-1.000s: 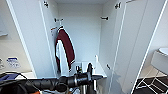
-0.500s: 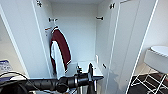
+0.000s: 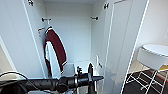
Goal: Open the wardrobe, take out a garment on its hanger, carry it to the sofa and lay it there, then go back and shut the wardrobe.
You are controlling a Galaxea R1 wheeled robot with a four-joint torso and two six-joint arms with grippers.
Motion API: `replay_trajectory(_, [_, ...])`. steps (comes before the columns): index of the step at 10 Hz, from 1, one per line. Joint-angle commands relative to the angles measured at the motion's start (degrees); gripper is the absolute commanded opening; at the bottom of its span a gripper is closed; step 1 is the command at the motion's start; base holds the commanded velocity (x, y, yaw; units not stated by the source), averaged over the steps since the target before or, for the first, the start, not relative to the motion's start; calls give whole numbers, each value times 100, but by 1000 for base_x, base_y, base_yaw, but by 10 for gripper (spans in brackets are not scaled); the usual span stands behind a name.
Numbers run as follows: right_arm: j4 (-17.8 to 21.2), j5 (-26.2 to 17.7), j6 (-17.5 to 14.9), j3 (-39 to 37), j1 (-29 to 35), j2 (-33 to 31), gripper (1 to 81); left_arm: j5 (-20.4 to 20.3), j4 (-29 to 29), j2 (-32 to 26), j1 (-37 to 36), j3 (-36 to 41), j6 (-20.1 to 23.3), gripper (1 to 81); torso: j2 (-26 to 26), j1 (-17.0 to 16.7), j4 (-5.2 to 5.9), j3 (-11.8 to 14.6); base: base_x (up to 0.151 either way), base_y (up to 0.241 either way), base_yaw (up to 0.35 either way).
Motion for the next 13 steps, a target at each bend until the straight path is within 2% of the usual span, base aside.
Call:
replay_trajectory(1, [-11, -238, -7, 23, 209, 43, 811, -234, 155, -31, -837, 223, 46, 10, 0, 0, 0, 0, 0, 0, -130])
replay_trajectory(13, [7, -141, -7, 23, 218, 34, 811, -234, 147, -66, -836, 276, 46, 10, 0, 0, 0, 0, 0, 0, -137])
